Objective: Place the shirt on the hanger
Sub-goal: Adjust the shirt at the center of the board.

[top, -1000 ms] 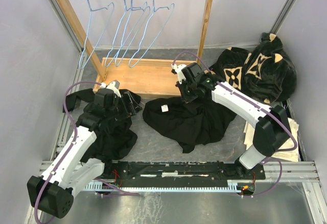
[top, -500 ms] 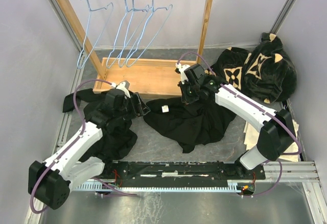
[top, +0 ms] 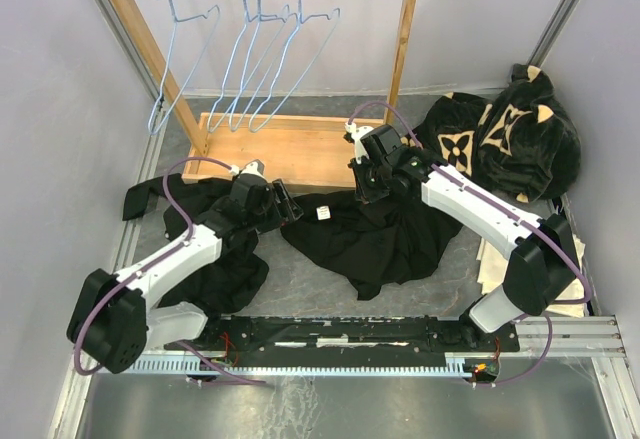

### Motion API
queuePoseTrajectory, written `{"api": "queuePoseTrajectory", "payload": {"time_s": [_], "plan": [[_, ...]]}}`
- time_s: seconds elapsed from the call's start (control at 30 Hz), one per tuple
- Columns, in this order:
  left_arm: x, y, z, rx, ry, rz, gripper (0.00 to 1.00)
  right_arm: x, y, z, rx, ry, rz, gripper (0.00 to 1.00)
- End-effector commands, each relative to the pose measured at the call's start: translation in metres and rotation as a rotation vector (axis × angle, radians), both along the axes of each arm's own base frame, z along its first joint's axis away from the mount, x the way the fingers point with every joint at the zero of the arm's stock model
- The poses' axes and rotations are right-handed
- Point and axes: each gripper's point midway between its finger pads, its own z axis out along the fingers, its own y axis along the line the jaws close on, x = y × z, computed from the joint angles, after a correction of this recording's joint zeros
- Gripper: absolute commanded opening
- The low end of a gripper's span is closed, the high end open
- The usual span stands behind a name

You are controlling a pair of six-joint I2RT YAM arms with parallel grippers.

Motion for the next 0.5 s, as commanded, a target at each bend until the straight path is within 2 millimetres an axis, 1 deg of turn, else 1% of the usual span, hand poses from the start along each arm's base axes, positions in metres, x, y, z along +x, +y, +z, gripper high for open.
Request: {"api": "queuePoseTrajectory", "payload": {"time_s": [0.0, 0.17, 0.27, 0.37, 0.47], "plan": [[0.019, -0.008, 0.007, -0.037, -0.043, 0.061, 0.73, 0.006, 0.006, 0.028, 0.07, -0.062, -0.005, 0.0], [0.02, -0.007, -0.006, -0.018, -0.02, 0.083, 0.7, 0.005, 0.007, 0.032, 0.079, -0.066, -0.003, 0.0], [0.019, -0.008, -0.014, -0.004, 0.0, 0.081, 0.65, 0.004, 0.006, 0.035, 0.082, -0.072, -0.006, 0.0], [0.014, -0.003, -0.023, 0.019, 0.021, 0.088, 0.6, 0.004, 0.004, 0.038, 0.084, -0.081, -0.012, 0.0], [0.01, 0.002, -0.028, 0.033, 0.032, 0.094, 0.56, 0.003, 0.001, 0.039, 0.079, -0.084, -0.017, 0.0]]}}
